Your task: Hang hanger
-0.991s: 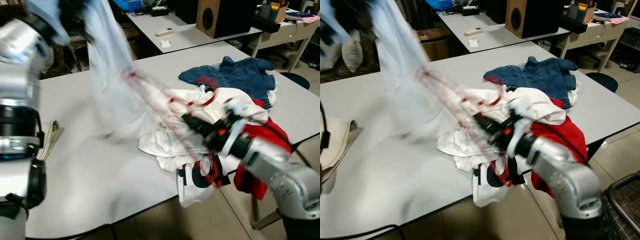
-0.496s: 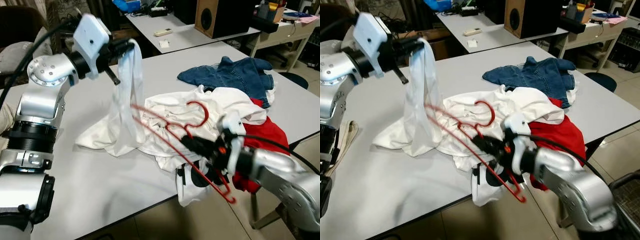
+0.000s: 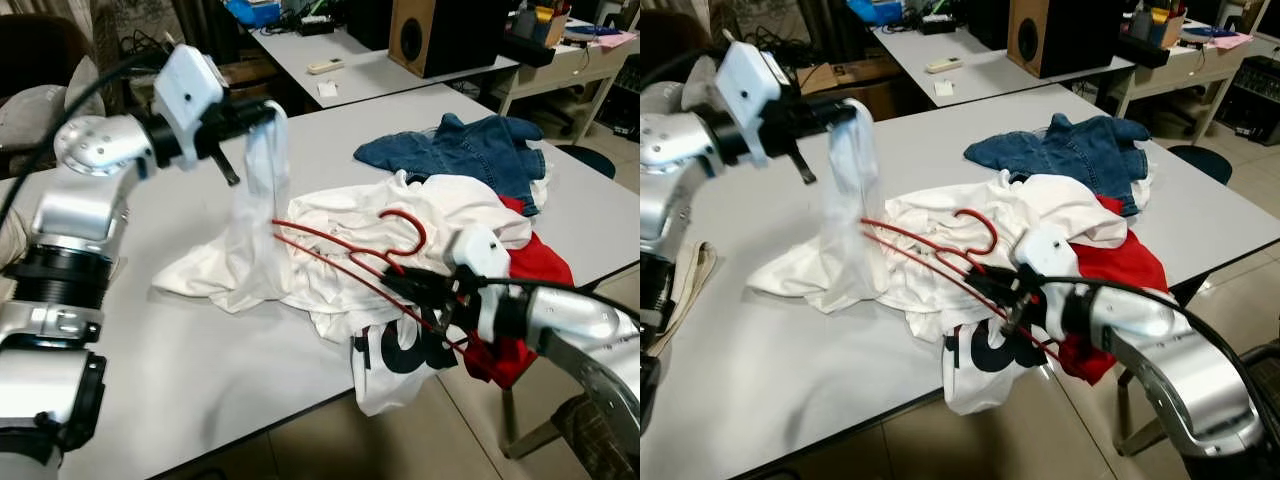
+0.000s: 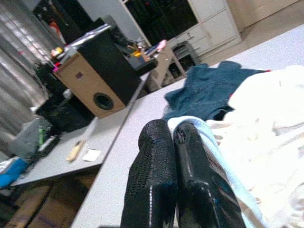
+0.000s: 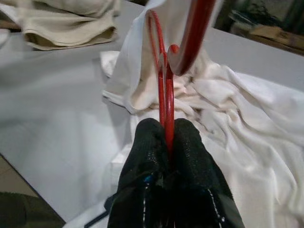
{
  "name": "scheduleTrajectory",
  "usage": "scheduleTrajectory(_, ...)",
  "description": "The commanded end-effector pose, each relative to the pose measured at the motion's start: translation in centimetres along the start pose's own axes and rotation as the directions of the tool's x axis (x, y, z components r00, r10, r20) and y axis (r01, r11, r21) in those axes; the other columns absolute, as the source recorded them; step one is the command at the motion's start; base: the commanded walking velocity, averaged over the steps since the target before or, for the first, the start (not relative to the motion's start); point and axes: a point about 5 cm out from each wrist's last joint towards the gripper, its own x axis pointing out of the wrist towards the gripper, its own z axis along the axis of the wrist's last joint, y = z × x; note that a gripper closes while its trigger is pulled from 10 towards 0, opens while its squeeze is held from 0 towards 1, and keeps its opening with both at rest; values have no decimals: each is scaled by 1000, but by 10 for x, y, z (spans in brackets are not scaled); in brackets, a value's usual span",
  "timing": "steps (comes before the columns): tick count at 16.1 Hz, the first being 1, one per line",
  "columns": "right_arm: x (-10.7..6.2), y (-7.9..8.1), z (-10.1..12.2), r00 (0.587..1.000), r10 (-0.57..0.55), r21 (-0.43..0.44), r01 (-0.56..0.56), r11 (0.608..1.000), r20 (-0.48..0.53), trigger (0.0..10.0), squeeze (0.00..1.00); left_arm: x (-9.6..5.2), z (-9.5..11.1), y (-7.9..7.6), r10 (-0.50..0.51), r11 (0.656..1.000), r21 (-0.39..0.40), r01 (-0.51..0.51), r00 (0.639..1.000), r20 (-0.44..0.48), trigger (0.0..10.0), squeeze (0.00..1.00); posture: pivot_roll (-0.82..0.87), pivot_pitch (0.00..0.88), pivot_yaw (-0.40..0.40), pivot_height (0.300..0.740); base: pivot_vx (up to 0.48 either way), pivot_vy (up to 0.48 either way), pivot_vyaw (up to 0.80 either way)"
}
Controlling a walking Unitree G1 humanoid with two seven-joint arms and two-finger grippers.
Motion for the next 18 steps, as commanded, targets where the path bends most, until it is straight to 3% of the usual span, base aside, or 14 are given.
scheduleTrajectory(1, 3, 3, 1, 999, 49, -19, -49, 999, -1, 10000, 0, 1, -2, -3, -18, 1000, -6, 18, 1000, -8, 0, 0, 5, 0, 90, 740, 0, 0, 0)
scheduleTrajectory(3, 6, 13, -3, 984, 173, -47, -175, 983, -50, 10000, 0, 10, -2, -6, -39, 999, -15, 39, 999, -6, 0, 0, 6, 0, 90, 740, 0, 0, 0)
scheduleTrajectory(4, 8, 12, -6, 981, 180, -59, -185, 981, -70, 10000, 0, 14, 1, -7, -59, 998, -20, 59, 998, 4, 0, 0, 6, 0, 91, 740, 0, 0, 0)
scheduleTrajectory(7, 21, -4, -8, 991, 96, -146, -110, 983, -95, 10000, 0, 19, 7, -19, -180, 982, -50, 181, 983, 27, 0, 0, 11, 0, 90, 740, 0, 0, 0)
scheduleTrajectory(9, 29, -4, -3, 991, 105, -198, -120, 973, -86, 10000, 0, 23, 3, -28, -247, 966, -75, 247, 969, 9, 0, 0, 11, 0, 90, 740, 0, 0, 0)
scheduleTrajectory(12, 42, 4, 4, 983, 177, -222, -181, 958, -41, 10000, 0, 33, -3, -39, -270, 954, -130, 270, 963, 15, 0, 0, 18, 0, 90, 740, 0, 0, 0)
scheduleTrajectory(14, 50, 13, 5, 971, 238, -221, -240, 945, -35, 10000, 0, 39, -8, -38, -234, 961, -148, 232, 972, 4, 0, 0, 18, 0, 90, 740, 0, 0, 0)
scheduleTrajectory(16, 56, 13, 2, 979, 203, -221, -205, 953, -30, 10000, 0, 41, -8, -38, -230, 962, -156, 226, 973, -12, 0, 0, 16, 0, 92, 740, 0, 0, 0)
scheduleTrajectory(17, 58, 12, 2, 982, 188, -210, -187, 960, -16, 10000, 0, 42, -8, -38, -222, 954, -208, 217, 975, 0, 10000, 0, 16, 0, 91, 740, 0, 0, 0)
scheduleTrajectory(18, 58, 12, 2, 983, 185, -203, -182, 962, -8, 10000, 0, 41, -7, -37, -220, 955, -205, 215, 976, 0, 10000, 0, 17, 0, 92, 740, 0, 0, 0)
